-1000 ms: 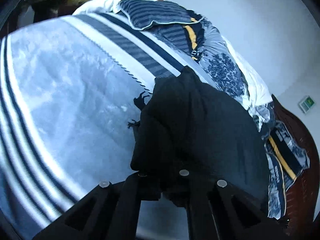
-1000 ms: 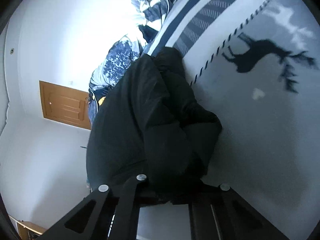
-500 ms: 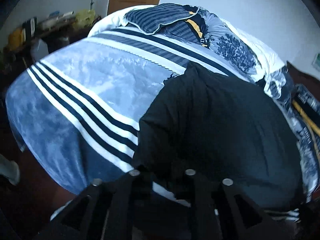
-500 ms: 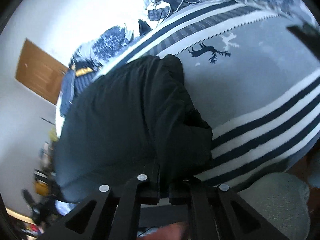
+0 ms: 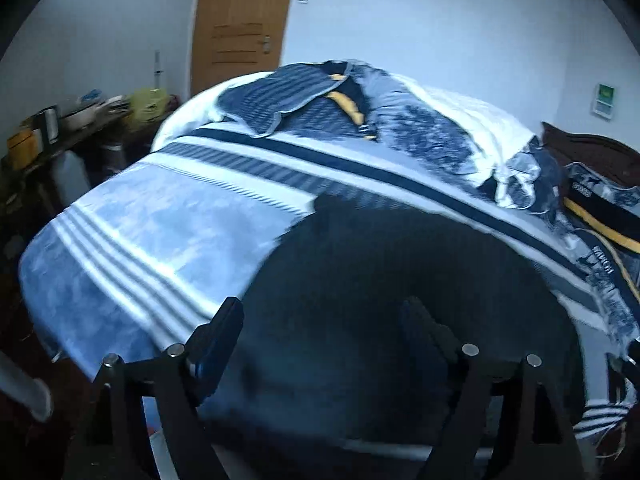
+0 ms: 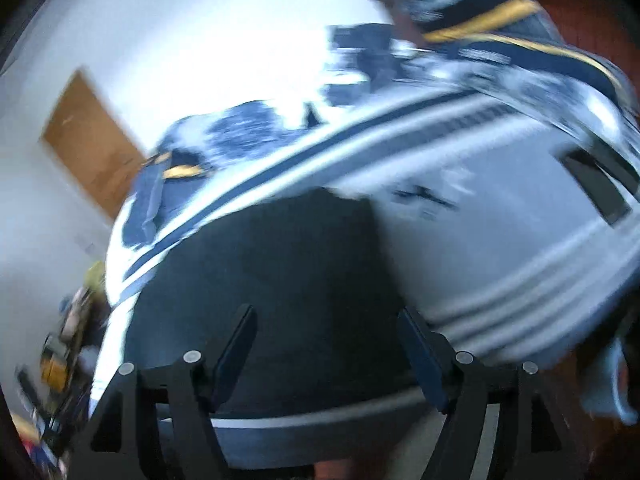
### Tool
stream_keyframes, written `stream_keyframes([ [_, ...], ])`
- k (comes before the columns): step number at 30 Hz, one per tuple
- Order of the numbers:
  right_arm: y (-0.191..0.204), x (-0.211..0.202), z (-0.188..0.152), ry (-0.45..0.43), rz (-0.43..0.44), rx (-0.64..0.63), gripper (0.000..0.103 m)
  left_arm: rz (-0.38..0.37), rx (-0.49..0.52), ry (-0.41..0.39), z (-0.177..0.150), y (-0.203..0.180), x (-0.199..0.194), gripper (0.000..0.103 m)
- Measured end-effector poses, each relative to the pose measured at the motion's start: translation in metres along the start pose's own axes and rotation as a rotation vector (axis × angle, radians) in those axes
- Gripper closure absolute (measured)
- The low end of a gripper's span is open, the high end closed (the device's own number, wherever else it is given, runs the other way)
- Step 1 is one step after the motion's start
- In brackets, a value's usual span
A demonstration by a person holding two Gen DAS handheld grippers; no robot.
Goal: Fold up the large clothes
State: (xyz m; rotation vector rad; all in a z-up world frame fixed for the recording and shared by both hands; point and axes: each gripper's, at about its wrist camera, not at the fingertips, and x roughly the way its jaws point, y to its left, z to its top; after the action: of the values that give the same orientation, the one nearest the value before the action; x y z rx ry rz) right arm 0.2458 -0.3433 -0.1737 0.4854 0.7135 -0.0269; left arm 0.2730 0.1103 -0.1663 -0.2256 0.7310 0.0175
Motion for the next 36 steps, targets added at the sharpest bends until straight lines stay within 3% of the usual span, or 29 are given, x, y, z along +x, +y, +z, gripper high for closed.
stream_keyframes([
  [3,0.047,0.032,0.026,0.024,0.068,-0.122,0.027,-0.014,0.036,0.052,0.034,-0.041,0.037,0.021],
  [6,0.081,0.087,0.049,0.119,0.109,-0.188,0.027,-0.013,0.084,0.088,0.061,-0.078,0.077,0.021],
  [11,0.091,0.194,0.073,0.282,0.115,-0.139,0.027,0.057,0.218,0.171,0.076,-0.127,0.155,0.021],
  [13,0.083,0.223,0.072,0.318,0.074,-0.135,0.027,0.103,0.251,0.19,0.071,-0.133,0.184,0.021],
  [17,0.046,0.252,0.073,0.296,-0.072,-0.137,0.029,0.147,0.247,0.186,0.067,-0.129,0.212,0.018],
  [22,0.014,0.258,0.078,0.264,-0.175,-0.153,0.031,0.162,0.28,0.225,0.072,-0.132,0.223,0.017],
  [25,0.005,0.236,0.08,0.26,-0.241,-0.146,0.031,0.156,0.282,0.196,0.079,-0.114,0.193,0.017],
  [28,-0.006,0.187,0.076,0.184,-0.112,-0.116,0.026,0.14,0.242,0.132,0.078,-0.077,0.156,0.017],
  [30,-0.027,0.151,0.063,0.147,-0.027,-0.075,0.022,0.173,0.223,0.107,0.072,-0.052,0.14,0.017],
  [32,-0.048,0.132,0.049,0.152,-0.028,-0.054,0.021,0.208,0.2,0.111,0.061,-0.025,0.13,0.017],
  [36,-0.097,0.121,0.02,0.185,-0.051,0.043,0.021,0.175,0.112,0.156,0.031,0.013,0.122,0.016],
])
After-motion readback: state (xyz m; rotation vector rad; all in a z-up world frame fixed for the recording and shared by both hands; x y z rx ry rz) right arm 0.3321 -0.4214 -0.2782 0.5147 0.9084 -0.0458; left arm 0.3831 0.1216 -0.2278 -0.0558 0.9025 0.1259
